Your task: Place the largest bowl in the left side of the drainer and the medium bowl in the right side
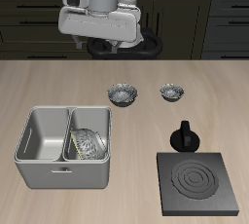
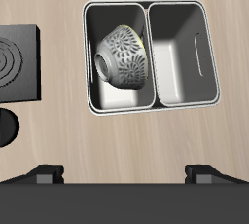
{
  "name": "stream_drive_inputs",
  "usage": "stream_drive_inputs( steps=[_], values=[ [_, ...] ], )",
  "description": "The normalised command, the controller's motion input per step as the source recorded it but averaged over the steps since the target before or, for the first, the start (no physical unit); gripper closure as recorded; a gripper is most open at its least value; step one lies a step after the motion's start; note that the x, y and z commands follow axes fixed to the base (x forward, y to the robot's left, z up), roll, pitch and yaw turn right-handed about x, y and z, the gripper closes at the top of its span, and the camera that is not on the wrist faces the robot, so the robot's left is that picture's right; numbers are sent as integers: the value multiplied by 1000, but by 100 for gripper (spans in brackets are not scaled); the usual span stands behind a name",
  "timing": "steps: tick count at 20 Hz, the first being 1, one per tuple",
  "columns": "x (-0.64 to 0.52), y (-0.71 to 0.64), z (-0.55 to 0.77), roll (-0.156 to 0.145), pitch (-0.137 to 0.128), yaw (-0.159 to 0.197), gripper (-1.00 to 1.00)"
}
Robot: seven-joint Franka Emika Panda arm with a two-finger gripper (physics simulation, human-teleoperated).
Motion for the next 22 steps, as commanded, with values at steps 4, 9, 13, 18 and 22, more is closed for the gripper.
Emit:
stream_drive_inputs(
  steps=[4,9,13,18,22],
  values=[
    [-405,-202,-406,-6,34,78,-100],
    [-366,-15,-239,7,-8,37,-100],
    [-345,-106,-241,-17,34,37,-100],
    [-342,-118,-154,5,3,22,-100],
    [-356,-254,-321,-14,30,26,-100]
  ],
)
